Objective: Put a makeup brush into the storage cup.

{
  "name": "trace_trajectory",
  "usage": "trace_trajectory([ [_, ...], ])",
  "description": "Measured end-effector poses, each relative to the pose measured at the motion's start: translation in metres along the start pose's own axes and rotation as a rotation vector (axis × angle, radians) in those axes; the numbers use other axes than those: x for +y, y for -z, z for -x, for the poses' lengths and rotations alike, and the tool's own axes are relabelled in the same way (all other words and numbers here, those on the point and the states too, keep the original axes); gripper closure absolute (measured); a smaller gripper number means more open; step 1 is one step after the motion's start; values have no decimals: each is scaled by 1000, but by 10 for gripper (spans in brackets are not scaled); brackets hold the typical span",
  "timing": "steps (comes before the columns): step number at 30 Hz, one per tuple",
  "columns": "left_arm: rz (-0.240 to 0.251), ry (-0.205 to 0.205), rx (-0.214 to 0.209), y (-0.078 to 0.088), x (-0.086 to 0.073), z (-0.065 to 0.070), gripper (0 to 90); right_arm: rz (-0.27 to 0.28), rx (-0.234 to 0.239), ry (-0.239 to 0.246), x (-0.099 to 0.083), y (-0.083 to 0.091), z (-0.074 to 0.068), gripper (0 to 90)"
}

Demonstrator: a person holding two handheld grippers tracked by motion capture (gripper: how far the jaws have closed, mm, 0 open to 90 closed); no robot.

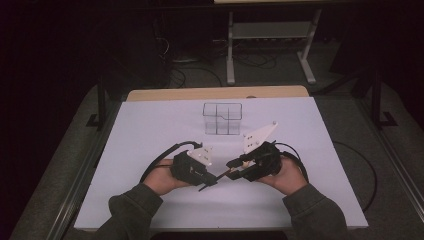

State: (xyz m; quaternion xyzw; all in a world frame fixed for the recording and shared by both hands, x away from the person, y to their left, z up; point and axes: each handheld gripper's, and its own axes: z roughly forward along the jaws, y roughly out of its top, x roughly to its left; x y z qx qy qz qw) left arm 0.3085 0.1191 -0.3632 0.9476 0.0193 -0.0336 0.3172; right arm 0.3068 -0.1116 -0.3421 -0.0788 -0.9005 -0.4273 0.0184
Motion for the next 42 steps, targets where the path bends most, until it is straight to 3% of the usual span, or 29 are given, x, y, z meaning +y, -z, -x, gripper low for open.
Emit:
trace_trajectory([
  [10, 111, 60, 24, 5, -7, -1, 838, 62, 0, -36, -7, -2, 3, 606],
  [24, 202, 102, 63, 10, -9, -3, 838, 114, -10, -53, -4, -11, 6, 655],
  [42, 246, 141, 86, 9, -12, -7, 838, 190, -15, -91, -1, -14, 11, 737],
])
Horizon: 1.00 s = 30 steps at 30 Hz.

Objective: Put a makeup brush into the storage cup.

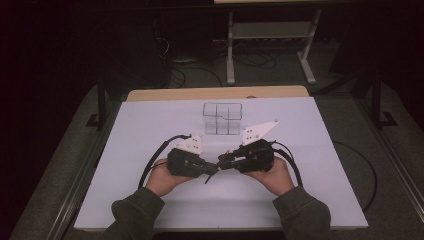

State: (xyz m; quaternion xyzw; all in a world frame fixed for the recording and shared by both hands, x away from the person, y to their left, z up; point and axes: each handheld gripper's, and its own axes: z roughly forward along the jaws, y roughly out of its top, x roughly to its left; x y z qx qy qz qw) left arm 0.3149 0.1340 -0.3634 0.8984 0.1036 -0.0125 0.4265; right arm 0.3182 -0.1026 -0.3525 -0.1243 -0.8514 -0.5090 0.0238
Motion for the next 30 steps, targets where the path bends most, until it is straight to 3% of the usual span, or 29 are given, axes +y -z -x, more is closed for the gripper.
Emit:
trace_trajectory([
  [6, 8, 1, -4, 0, 0, 0, 838, 12, 0, -9, 0, -1, 1, 796],
  [11, 7, -3, 1, -1, -1, 0, 835, 20, 33, -24, 0, -2, 5, 823],
  [16, -6, 0, 8, -2, -4, 0, 792, -28, 39, -24, 4, -5, 5, 825],
  [19, -6, 4, 20, 1, -6, 0, 740, -97, 26, 16, 10, -6, 7, 826],
  [30, -6, 32, 77, 22, -26, 1, 685, -179, 2, -3, 20, -1, 20, 826],
])
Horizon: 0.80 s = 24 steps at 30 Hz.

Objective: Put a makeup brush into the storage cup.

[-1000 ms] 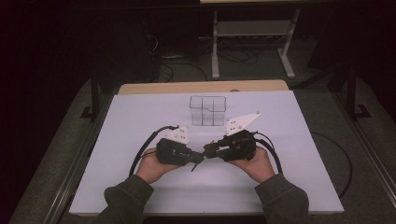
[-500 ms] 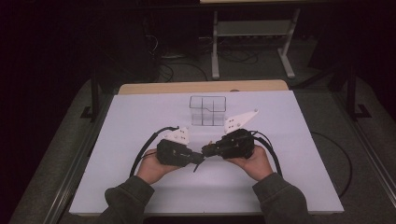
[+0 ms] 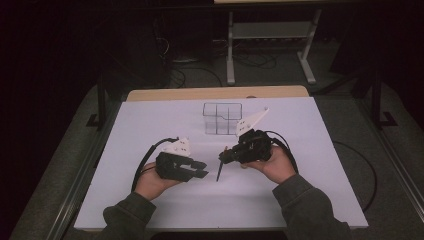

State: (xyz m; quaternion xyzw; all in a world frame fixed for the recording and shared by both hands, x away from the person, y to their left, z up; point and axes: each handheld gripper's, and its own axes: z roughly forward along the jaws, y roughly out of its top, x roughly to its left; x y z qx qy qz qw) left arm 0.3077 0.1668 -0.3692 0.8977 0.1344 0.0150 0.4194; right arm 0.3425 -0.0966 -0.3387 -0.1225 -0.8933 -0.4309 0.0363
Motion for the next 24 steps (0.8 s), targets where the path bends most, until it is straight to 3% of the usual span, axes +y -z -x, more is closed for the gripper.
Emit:
trace_trajectory([
  [8, -3, 2, 42, 12, -17, -1, 648, -29, -15, 1, 7, 7, 11, 826],
  [24, 15, 60, 136, 35, -51, 4, 593, -90, -47, 12, 33, 14, 42, 826],
])
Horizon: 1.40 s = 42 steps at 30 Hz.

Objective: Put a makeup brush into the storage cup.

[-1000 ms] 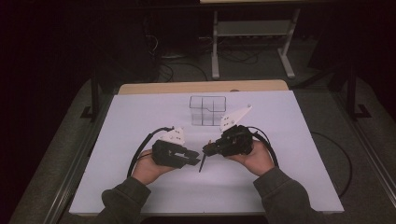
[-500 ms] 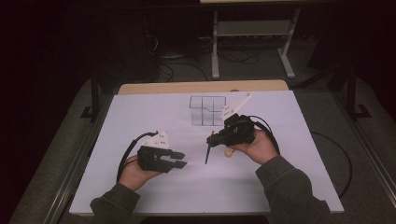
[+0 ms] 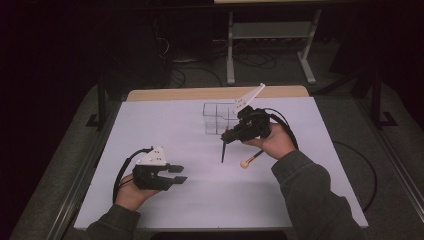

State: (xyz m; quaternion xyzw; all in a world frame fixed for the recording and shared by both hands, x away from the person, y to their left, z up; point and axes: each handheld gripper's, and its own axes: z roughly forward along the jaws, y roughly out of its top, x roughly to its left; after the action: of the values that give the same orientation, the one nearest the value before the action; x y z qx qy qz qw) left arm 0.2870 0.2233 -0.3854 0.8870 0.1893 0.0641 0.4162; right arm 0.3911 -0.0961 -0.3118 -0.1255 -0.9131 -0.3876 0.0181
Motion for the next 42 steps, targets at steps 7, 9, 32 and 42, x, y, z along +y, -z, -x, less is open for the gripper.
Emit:
trace_trajectory([
  [7, -12, 25, 24, 8, -13, 1, 552, -9, -10, 3, 8, -1, 12, 826],
  [9, -14, 30, 30, 10, -16, 1, 545, -13, -9, -2, 8, 0, 13, 826],
  [32, -40, 39, 65, 16, -31, -2, 463, -26, -28, 2, 36, 8, 36, 826],
  [42, -53, 51, 71, 15, -34, -2, 421, -22, -37, -1, 43, 14, 42, 826],
])
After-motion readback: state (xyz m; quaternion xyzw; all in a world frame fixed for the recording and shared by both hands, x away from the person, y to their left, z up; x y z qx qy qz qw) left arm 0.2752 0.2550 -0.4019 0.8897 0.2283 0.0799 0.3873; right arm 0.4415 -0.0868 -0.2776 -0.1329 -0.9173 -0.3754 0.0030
